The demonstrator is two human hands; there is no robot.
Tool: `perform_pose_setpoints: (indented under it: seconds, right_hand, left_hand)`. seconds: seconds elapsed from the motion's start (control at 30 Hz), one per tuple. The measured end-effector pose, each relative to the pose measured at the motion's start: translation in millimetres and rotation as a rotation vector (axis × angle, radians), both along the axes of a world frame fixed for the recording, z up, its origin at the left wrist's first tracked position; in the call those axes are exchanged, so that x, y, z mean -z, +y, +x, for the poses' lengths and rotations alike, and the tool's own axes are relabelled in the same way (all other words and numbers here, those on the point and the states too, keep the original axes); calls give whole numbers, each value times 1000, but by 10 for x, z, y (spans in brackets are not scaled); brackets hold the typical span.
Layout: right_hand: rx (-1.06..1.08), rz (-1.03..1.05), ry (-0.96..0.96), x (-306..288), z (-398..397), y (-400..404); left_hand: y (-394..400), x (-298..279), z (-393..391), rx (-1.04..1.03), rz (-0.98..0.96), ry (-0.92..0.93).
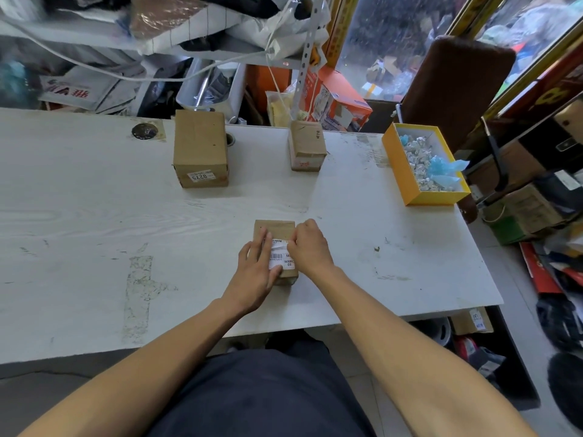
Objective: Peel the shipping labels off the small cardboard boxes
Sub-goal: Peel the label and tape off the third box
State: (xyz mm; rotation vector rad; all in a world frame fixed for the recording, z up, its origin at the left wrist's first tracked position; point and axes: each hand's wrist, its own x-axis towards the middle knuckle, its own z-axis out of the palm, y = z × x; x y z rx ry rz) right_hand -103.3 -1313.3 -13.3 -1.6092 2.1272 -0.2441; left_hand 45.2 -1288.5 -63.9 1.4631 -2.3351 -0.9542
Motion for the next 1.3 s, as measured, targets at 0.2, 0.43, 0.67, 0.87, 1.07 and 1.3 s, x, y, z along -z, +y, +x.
perform_pose_setpoints:
  seconds: [0.2, 0.43, 0.67, 0.87, 1.07, 1.3]
  right_hand:
    - [-19, -103, -50, 67, -94, 106]
    - [-35, -11, 65, 21, -32, -24]
    - [-109, -51, 32, 72, -89, 11]
    - [96, -202, -433, 273, -200, 192]
    - [288, -195, -618, 291, -88, 230]
    - [39, -286, -327, 313, -109, 213]
  left_hand:
    - [5, 61, -13, -39, 20, 4]
    - [-29, 15, 15, -8, 9, -27]
    - [-188, -57, 137, 39, -40, -90]
    - [-253, 13, 153, 64, -93, -105]
    - [-275, 75, 158, 72, -127, -86]
    - [-315, 27, 160, 62, -107, -86]
